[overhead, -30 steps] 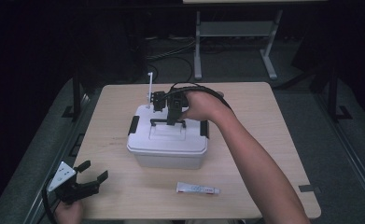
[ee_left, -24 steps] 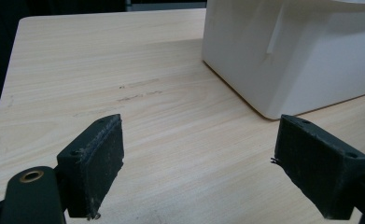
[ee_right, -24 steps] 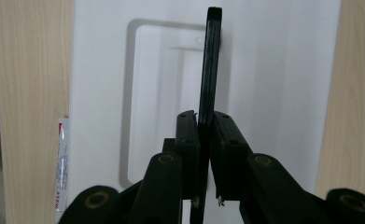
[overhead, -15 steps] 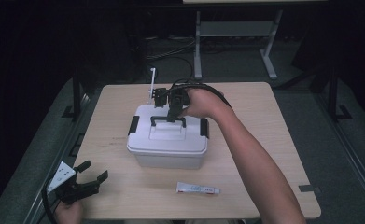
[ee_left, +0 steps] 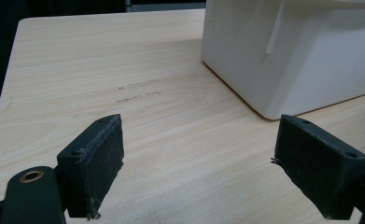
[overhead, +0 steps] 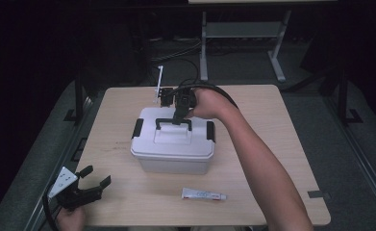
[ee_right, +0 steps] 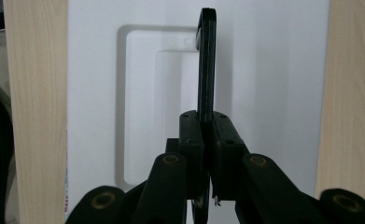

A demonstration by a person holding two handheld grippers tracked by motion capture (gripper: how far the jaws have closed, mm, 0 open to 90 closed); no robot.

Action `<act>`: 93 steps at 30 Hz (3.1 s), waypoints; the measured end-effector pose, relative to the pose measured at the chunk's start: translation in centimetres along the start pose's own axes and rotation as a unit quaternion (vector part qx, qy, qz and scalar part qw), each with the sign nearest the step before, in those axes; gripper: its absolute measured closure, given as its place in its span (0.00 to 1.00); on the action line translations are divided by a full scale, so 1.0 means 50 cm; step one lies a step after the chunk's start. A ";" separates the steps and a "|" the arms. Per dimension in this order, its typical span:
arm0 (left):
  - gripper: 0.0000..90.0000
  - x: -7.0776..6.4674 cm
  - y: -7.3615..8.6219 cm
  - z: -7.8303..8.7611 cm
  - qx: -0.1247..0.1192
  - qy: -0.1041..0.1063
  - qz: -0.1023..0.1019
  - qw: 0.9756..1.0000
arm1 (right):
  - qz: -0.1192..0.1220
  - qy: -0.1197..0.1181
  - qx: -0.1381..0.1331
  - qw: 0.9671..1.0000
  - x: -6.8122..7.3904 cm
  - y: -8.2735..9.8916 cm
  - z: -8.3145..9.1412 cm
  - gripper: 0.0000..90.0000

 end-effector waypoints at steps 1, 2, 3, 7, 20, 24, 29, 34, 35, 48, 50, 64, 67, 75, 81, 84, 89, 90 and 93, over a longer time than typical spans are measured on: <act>0.17 0.000 0.000 0.000 0.000 0.000 0.000 1.000 | -0.002 -0.002 0.002 1.000 0.002 0.000 0.003 0.94; 0.17 0.000 0.000 0.000 0.000 0.000 0.000 1.000 | -0.002 -0.002 0.002 1.000 0.002 0.000 0.003 0.94; 0.17 0.000 0.000 0.000 0.000 0.000 0.000 1.000 | 0.002 -0.001 0.001 1.000 0.002 -0.001 0.007 0.94; 0.17 -0.001 0.000 0.001 0.000 0.000 0.001 1.000 | 0.005 -0.001 0.001 1.000 0.007 -0.006 0.022 0.94; 0.17 -0.002 -0.001 0.000 0.001 0.000 -0.002 1.000 | 0.004 0.015 -0.006 1.000 0.015 0.020 0.080 0.94; 0.17 -0.002 -0.001 0.000 0.001 0.000 -0.002 1.000 | 0.002 0.021 -0.006 1.000 0.016 0.039 0.097 0.94; 0.17 -0.002 -0.001 0.000 0.000 -0.001 -0.001 1.000 | -0.004 0.028 -0.002 1.000 0.015 0.066 0.116 0.94; 0.17 -0.003 -0.001 0.000 0.001 -0.001 -0.002 1.000 | -0.018 0.033 -0.003 0.999 0.011 0.102 0.134 0.94; 0.17 -0.003 -0.001 -0.001 0.001 -0.001 -0.002 1.000 | -0.020 0.035 -0.003 0.999 0.010 0.109 0.136 0.94; 0.17 -0.008 -0.002 -0.004 0.005 0.001 -0.007 1.000 | -0.056 0.045 -0.008 0.997 0.002 0.213 0.167 0.94; 0.17 -0.008 -0.002 -0.004 0.006 0.001 -0.008 1.000 | -0.062 0.048 -0.008 0.997 0.002 0.231 0.173 0.94; 0.17 -0.010 -0.002 -0.004 0.010 0.000 -0.015 1.000 | -0.110 0.054 -0.015 0.992 0.000 0.345 0.192 0.94; 0.17 -0.011 -0.002 -0.005 0.009 -0.001 -0.014 1.000 | -0.116 0.054 -0.016 0.992 -0.001 0.364 0.194 0.94; 0.17 -0.010 -0.002 -0.004 0.010 -0.002 -0.012 1.000 | -0.135 0.057 -0.022 0.989 -0.002 0.417 0.204 0.94; 0.17 -0.010 -0.001 -0.004 0.012 -0.003 -0.015 1.000 | -0.157 0.060 -0.023 0.986 0.000 0.469 0.207 0.94; 0.17 -0.010 -0.002 -0.005 0.012 -0.002 -0.014 1.000 | -0.162 0.061 -0.024 0.985 0.001 0.484 0.207 0.94; 0.17 -0.010 -0.001 -0.004 0.013 -0.003 -0.015 1.000 | -0.176 0.059 -0.026 0.982 0.001 0.517 0.199 0.94; 0.17 -0.010 -0.001 -0.004 0.012 -0.004 -0.015 1.000 | -0.178 0.058 -0.025 0.982 0.000 0.524 0.195 0.94; 0.17 -0.010 -0.001 -0.005 0.012 -0.004 -0.015 1.000 | -0.186 0.055 -0.022 0.981 -0.001 0.543 0.180 0.94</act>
Point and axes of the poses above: each handheld gripper's, and its own axes: z roughly backward along the jaws, y roughly out of its underside, x roughly to its left, the point moved 1 cm from there along -z, roughly forward along the jaws, and after that the axes turned 9 degrees about -z, right-handed, at the moved point
